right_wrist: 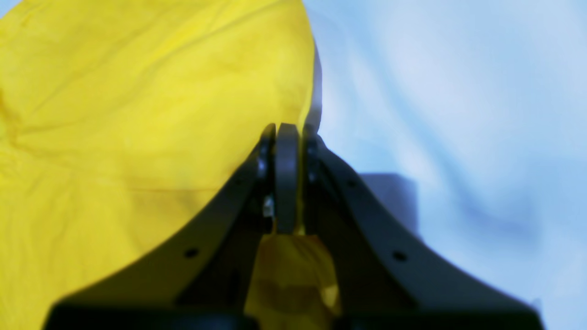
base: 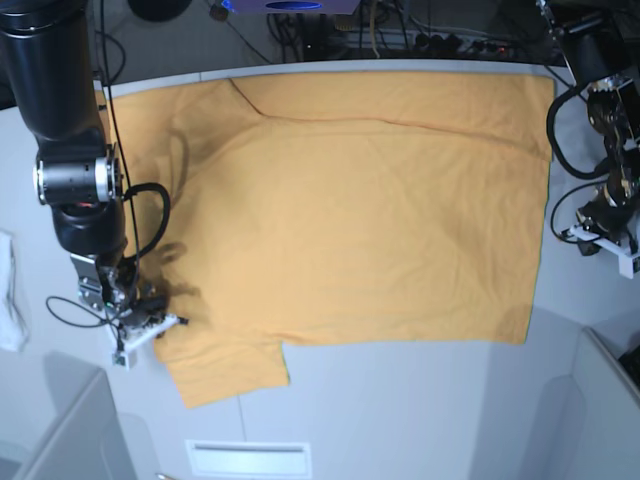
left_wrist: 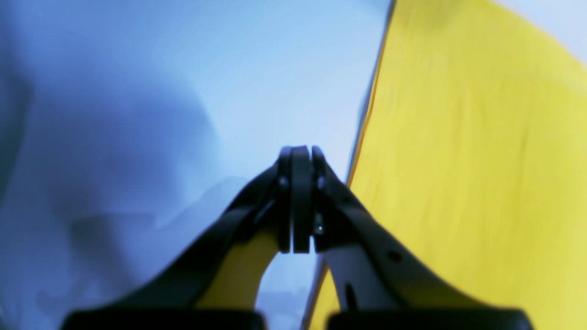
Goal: Fold the T-shirt properly
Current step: 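Lower both grippers onto the hem corners of the shirt, then grasp the hem corners with both grippers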
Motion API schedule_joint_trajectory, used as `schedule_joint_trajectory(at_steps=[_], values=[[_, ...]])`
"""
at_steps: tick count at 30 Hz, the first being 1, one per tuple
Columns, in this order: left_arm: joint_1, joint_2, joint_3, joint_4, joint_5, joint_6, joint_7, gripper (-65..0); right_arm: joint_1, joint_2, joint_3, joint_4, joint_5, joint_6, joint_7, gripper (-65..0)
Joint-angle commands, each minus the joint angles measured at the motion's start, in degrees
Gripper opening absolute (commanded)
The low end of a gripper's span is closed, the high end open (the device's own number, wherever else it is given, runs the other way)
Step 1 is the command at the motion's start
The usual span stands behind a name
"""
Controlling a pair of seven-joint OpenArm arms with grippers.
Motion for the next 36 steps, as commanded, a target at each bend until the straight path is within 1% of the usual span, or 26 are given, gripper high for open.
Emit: schedule_joint_trajectory(at_steps=[1, 3, 4, 6, 8, 9, 10, 11, 12, 14, 17, 19, 20, 21, 23, 28, 36], values=[[-3.05, -1.23, 0.13, -1.66, 1.52, 0.28, -0.62, -65.0, 2.12, 0.54, -0.05, 0.74, 0.32, 0.13, 1.2, -65.0], [-9.47, -1.32, 1.36, -7.63, 4.07, 0.19, -0.62, -65.0, 2.12, 0.54, -0.05, 0.74, 0.32, 0.13, 1.11, -65.0], [-12.98, -1.32, 2.16, -11.41, 4.86, 0.19, -0.62, -58.1, 2.12, 0.54, -0.05, 0.74, 0.32, 0.13, 1.11, -65.0], [-19.84, -1.4, 3.83, -19.15, 6.36, 0.11, -0.97, -40.8, 2.03, 0.63, -0.05, 0.74, 0.32, 0.13, 1.11, -65.0], [-26.61, -1.4, 6.37, -26.09, 7.85, 0.11, -1.24, -26.3, 2.03, 0.63, -0.05, 0.74, 0.32, 0.13, 1.11, -65.0], [-29.69, -1.4, 8.13, -29.17, 8.73, 0.11, -2.03, -20.4, 2.03, 0.72, -0.05, 0.74, 0.32, 0.13, 1.02, -65.0], [-32.15, -1.4, 9.63, -31.72, 9.44, 0.11, -3.35, -16.3, 2.03, 0.72, -0.05, 0.74, 0.32, 0.13, 0.93, -65.0], [-34.61, -1.4, 11.56, -34.62, 10.23, 0.11, -5.46, -12.8, 2.03, 0.72, -0.05, 0.74, 0.32, 0.13, 0.93, -65.0], [-36.98, -1.32, 13.32, -38.05, 10.84, 0.11, -8.18, -10.9, 2.03, 0.72, -0.05, 0.74, 0.32, 0.13, 0.93, -65.0], [-41.56, -1.32, 17.28, -46.4, 11.55, 0.11, -12.84, -9.2, 2.03, 0.72, -0.05, 0.74, 0.32, 0.13, 0.85, -65.0], [-48.59, -1.14, 22.9, -61.79, 11.37, -0.42, -20.31, -8.9, 1.94, 0.81, -0.05, 0.74, 0.32, 0.13, 0.85, -65.0], [-51.49, -1.05, 25.72, -68.82, 11.37, -2.8, -25.32, -8.9, 1.94, 0.81, -0.05, 0.74, 0.32, 0.13, 0.85, -65.0], [-52.11, -0.88, 26.68, -70.93, 11.37, -3.85, -27.08, -8.9, 1.94, 0.81, -0.05, 0.74, 0.32, 0.13, 0.85, -65.0], [-52.28, -0.61, 27.21, -71.55, 11.37, -4.11, -27.96, -8.9, 1.94, 0.81, -0.05, 0.74, 0.32, 0.13, 0.85, -65.0], [-51.84, 0.62, 28.09, -70.67, 11.63, -4.11, -28.14, -8.7, 1.85, 1.42, -0.05, 0.74, 0.32, 0.13, 0.85, -65.0], [-50.08, 2.55, 28.18, -69.7, 11.81, -4.11, -28.31, -8.7, 1.85, 1.51, -0.05, 0.74, 0.32, 0.13, 0.85, -65.0], [-48.33, 4.66, 28.26, -69.96, 11.72, -4.11, -28.58, -9.1, 1.85, 1.51, -0.05, 0.74, 0.32, 0.22, 0.85, -65.0]])
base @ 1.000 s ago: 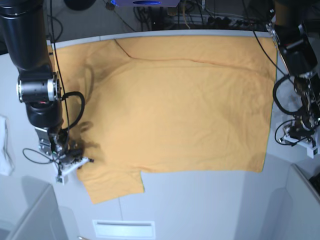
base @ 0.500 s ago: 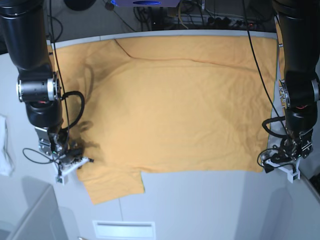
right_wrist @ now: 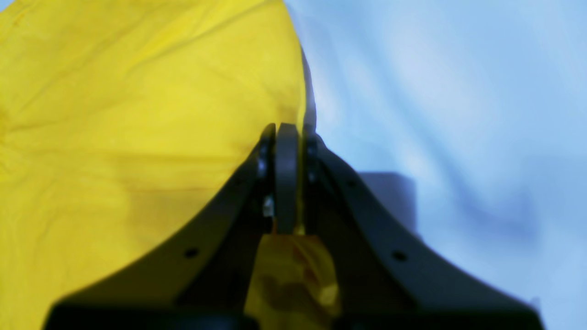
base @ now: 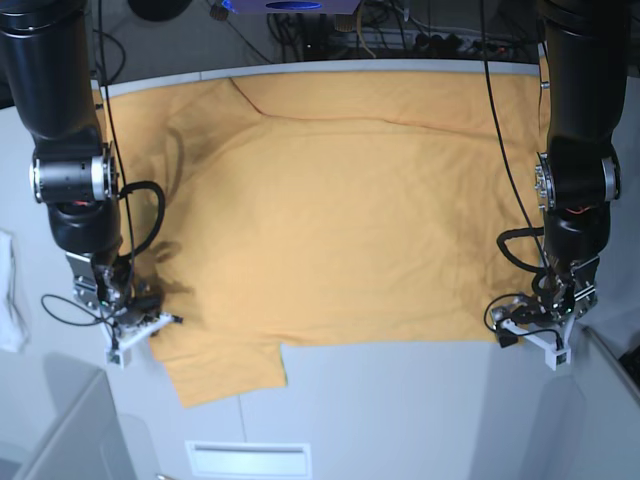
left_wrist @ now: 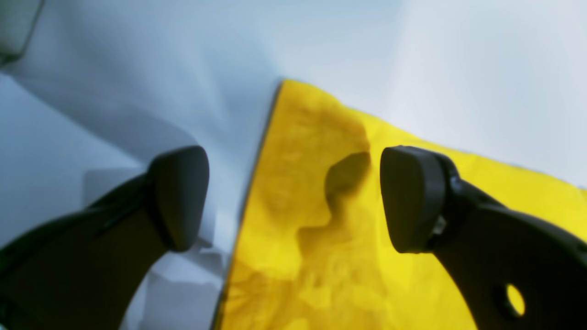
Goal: Fold the T-shirt properly
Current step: 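Grasp the hem corners with both grippers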
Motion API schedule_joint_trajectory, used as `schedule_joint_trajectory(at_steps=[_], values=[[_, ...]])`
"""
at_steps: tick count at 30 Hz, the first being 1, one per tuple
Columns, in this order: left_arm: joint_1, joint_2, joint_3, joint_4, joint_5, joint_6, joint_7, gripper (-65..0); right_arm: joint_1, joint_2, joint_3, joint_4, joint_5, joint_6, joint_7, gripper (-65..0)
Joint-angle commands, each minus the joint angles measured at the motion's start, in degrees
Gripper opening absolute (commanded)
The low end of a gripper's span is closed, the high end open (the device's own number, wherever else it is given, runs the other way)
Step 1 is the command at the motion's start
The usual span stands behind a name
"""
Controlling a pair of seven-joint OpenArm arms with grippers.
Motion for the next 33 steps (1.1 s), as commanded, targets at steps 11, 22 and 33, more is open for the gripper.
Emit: schedule_joint_trajectory(at_steps=[11, 22, 33], values=[[0.64, 0.67, -0.08, 0.9, -0.74, -0.11, 0.84, -34.9, 1.35, 0.62, 0.24, 0.71, 0.45, 0.2, 1.37, -65.0], [4.51, 0.58, -0.61, 13.38, -0.91, -0.11, 5.24, -65.0, -1.12, 2.2, 0.33, 8.8, 0.63, 0.11, 1.28, -65.0], [10.49, 0.58, -4.3, 32.28, -1.09, -0.11, 15.52, -65.0, -1.29, 3.6, 0.41, 10.82, 0.63, 0.11, 1.02, -65.0]])
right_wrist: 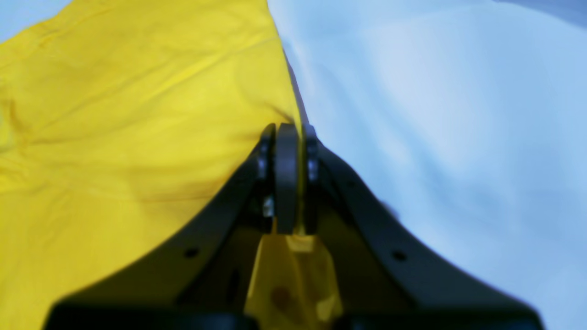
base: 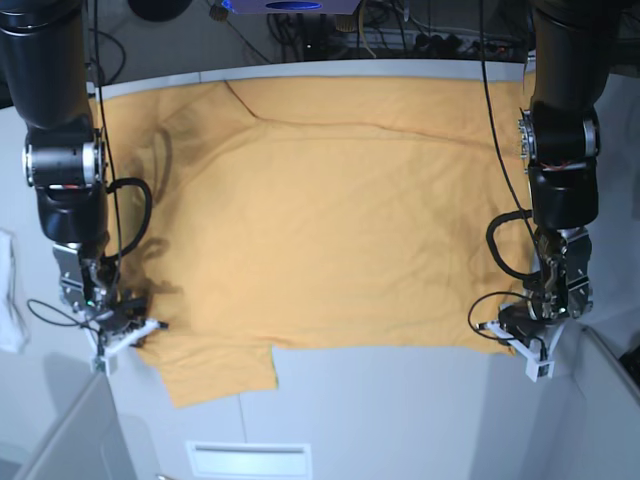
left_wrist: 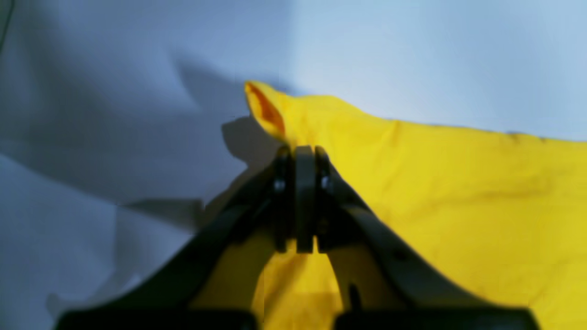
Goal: Fold the T-shirt properly
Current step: 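Grasp the hem corners with both grippers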
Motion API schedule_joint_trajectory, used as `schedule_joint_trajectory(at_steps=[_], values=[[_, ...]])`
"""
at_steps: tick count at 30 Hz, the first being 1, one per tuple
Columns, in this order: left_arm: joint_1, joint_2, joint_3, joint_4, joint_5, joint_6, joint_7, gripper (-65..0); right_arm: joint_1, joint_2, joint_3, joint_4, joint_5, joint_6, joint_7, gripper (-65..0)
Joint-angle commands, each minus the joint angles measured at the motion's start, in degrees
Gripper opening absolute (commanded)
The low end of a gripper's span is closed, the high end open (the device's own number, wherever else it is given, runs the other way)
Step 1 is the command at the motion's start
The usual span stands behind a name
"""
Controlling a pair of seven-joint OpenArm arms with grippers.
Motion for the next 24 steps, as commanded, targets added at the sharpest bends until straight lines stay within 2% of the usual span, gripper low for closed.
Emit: schedule_joint_trajectory(at_steps=[1, 6, 16, 19, 24], values=[[-1.0, -0.97, -2.15, 2.68, -0.22, 0.1, -0.01, -65.0, 2.1, 0.61, 0.3, 0.94, 0.5, 0.15, 1.59, -65.0], [4.89, -0.8, -9.01, 12.17, -0.13, 0.1, 3.15, -65.0, 1.57, 0.7, 0.3, 0.94, 0.59, 0.15, 0.01, -65.0], [13.59, -0.8, -9.45, 25.62, -0.22, 0.1, 4.82, -65.0, 0.6, 0.7, 0.48, 1.03, 0.94, 0.15, -0.17, -65.0], [14.12, -0.8, -9.45, 26.5, -0.22, 0.1, 4.82, -65.0, 0.6, 0.7, 4.88, 1.03, 2.35, 0.15, -0.26, -65.0], [14.12, -0.8, -9.45, 26.5, -0.22, 0.1, 4.82, -65.0, -0.37, 0.79, 6.81, 4.2, 2.52, 0.15, -4.92, -65.0]])
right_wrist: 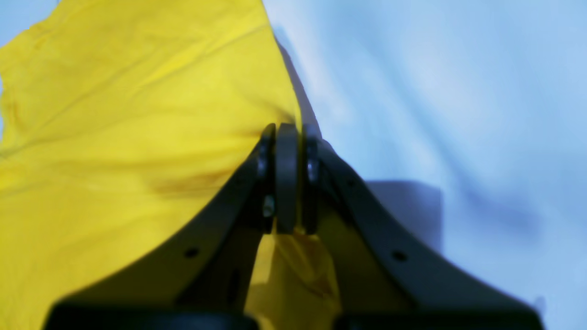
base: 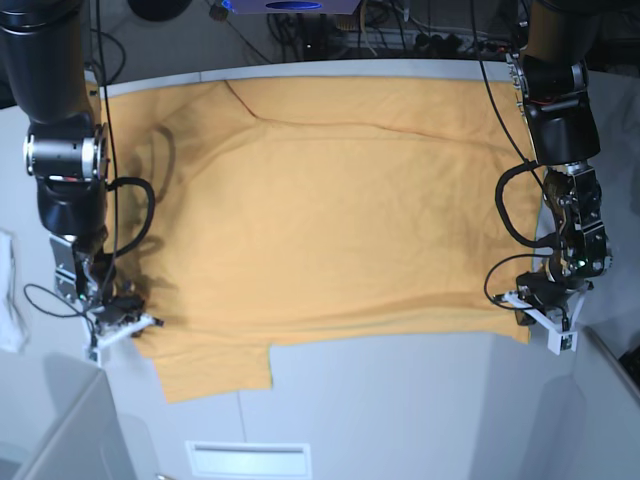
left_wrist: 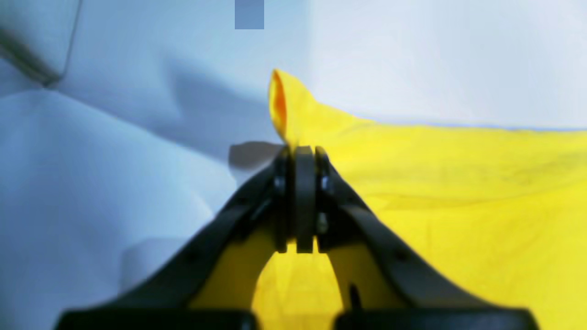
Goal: Fold the T-shirt properly
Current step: 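Grasp the hem corners with both grippers, then lift the hem and carry it with both grippers toward the collar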
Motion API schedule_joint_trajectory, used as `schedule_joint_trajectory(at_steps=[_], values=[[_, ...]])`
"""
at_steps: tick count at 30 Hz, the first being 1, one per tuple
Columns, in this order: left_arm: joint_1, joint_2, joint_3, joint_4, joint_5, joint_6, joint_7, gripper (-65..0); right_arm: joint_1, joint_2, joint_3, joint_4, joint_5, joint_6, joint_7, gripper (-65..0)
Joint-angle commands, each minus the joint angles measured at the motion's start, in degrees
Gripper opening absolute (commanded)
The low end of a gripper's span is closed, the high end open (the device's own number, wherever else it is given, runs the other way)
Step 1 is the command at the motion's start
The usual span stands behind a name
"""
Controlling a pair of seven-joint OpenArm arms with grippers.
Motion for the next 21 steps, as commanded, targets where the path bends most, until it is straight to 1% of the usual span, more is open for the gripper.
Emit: schedule_joint_trajectory(at_steps=[1, 3, 6, 9, 16, 21], values=[[-1.44, -0.86, -0.25, 1.08, -0.22, 0.1, -1.1, -65.0, 1.11, 1.03, 0.27, 2.92, 0.69, 0.26, 0.37, -65.0], [-1.62, -0.86, -0.25, 1.43, -0.22, 0.1, -1.1, -65.0, -1.35, 2.08, 1.86, 9.34, 0.77, 0.26, -1.92, -65.0], [-1.53, -0.86, -0.25, 2.93, -0.3, 0.1, -1.1, -65.0, -5.39, 2.08, 7.22, 19.36, 0.51, 0.26, -6.58, -65.0], [-1.36, -0.86, -0.25, 4.6, -0.3, 0.1, -1.01, -65.0, -8.12, 2.08, 10.38, 26.13, 0.42, 0.18, -10.97, -65.0], [1.99, -0.86, -0.25, 9.7, -0.3, 0.1, -1.01, -65.0, -12.69, 2.26, 13.46, 34.65, 0.42, 0.18, -15.46, -65.0], [4.71, -0.86, -0.25, 13.3, -0.3, 0.1, -1.01, -65.0, -14.01, 2.17, 16.01, 36.41, 0.42, 0.18, -17.39, -65.0]])
